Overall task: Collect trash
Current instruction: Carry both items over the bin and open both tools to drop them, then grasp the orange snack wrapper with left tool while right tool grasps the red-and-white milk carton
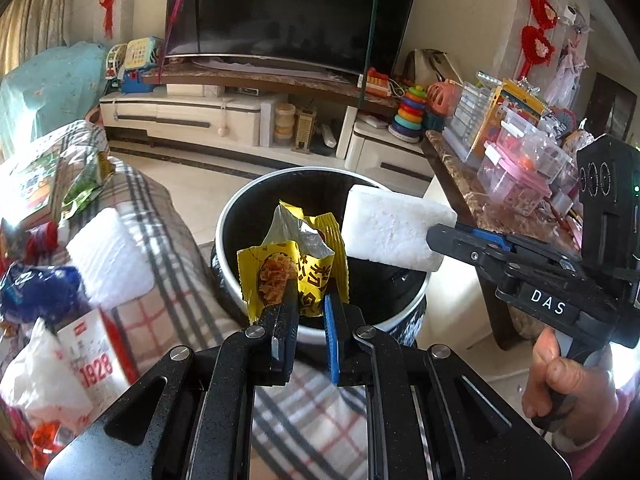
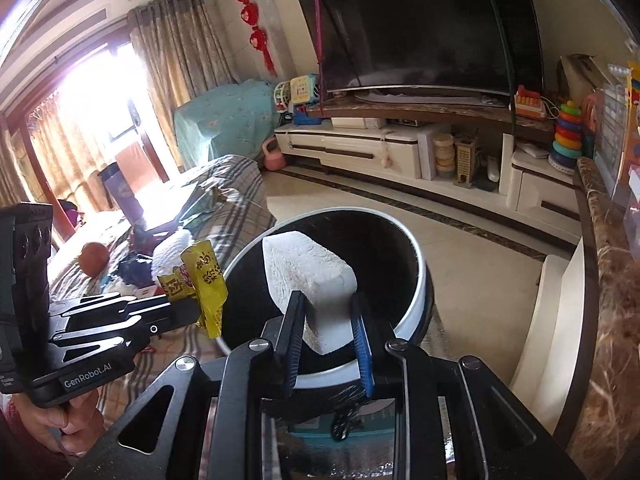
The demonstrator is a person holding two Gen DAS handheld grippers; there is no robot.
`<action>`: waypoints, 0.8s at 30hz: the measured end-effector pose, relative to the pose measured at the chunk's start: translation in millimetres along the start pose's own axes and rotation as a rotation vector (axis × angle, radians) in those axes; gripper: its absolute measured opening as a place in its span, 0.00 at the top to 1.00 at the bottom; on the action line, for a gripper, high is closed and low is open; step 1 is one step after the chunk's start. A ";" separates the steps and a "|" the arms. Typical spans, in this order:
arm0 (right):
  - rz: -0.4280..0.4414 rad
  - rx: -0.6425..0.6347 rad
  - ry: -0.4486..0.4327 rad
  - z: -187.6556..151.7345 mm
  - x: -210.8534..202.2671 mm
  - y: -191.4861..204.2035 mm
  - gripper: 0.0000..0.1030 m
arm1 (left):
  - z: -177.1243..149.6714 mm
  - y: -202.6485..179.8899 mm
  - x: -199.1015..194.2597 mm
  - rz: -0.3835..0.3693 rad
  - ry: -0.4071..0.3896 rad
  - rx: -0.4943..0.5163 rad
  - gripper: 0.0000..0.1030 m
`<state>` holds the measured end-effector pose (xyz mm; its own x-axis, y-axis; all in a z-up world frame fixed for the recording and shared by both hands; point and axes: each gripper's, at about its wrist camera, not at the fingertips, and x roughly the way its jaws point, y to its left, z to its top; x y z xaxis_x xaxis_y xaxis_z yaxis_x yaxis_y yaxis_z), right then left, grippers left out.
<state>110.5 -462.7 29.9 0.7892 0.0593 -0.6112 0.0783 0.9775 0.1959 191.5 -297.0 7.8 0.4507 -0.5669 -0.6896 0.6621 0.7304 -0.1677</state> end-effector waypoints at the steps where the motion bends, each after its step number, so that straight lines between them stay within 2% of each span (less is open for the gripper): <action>1: -0.003 0.000 0.001 1.2 1.1 -1.2 0.77 | 0.8 -0.3 1.0 -0.002 0.001 0.001 0.89; 13: -0.020 0.003 0.013 13.4 14.0 -9.0 0.76 | 19.4 0.9 21.4 0.003 0.007 0.000 0.88; 16: -0.018 -0.001 0.021 14.4 17.0 -9.5 0.72 | 19.3 1.9 27.3 0.023 0.014 0.000 0.77; 17: -0.014 0.000 0.024 14.7 17.7 -9.9 0.71 | 18.5 2.9 28.1 0.024 0.017 -0.005 0.68; 18: -0.013 0.003 0.027 14.2 17.8 -10.0 0.69 | 16.8 4.4 28.0 0.027 0.018 -0.014 0.62; 19: -0.014 0.007 0.027 13.9 17.8 -10.2 0.56 | 15.3 5.3 27.5 0.031 0.016 -0.019 0.53; 20: -0.016 0.012 0.025 13.4 16.9 -10.0 0.44 | 12.5 6.5 25.6 0.033 0.013 -0.024 0.51; 24: 0.000 0.046 0.010 7.0 11.1 -10.5 0.31 | -1.1 9.8 14.8 0.044 0.009 -0.038 0.46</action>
<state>122.8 -473.7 26.4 0.7831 0.0613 -0.6189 0.1068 0.9671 0.2309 204.1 -297.7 -4.9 0.4735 -0.5303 -0.7033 0.6182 0.7688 -0.1635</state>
